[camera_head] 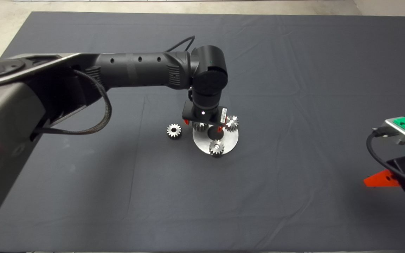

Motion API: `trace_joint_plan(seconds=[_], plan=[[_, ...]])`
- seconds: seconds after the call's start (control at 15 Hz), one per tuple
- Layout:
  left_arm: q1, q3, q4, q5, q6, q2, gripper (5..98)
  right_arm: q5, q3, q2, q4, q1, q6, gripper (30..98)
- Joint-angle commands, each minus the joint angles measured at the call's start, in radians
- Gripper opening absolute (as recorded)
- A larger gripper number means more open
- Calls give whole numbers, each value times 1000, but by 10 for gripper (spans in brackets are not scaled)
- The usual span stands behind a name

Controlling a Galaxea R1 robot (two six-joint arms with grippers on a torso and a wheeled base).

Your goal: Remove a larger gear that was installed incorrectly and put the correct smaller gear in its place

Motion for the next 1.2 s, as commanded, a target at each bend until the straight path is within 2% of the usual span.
trace_joint_plan(seconds=[0.0, 0.47, 0.6, 0.73, 0.87, 1.13], plan=[[-6, -26, 61, 76, 41, 3, 841, -101, 23, 5, 29, 9, 3, 636], [12, -55, 82, 74, 42, 1, 841, -102, 34, -3, 28, 9, 5, 636], [31, -55, 86, 74, 42, 1, 841, -101, 34, -2, 27, 9, 5, 636], [46, -57, 103, 74, 42, 1, 808, -98, 37, -2, 29, 9, 7, 636], [47, -55, 105, 74, 42, 3, 807, -98, 41, -2, 29, 9, 10, 636], [46, -61, 112, 74, 44, 3, 722, -96, 44, 6, 30, 9, 10, 636]])
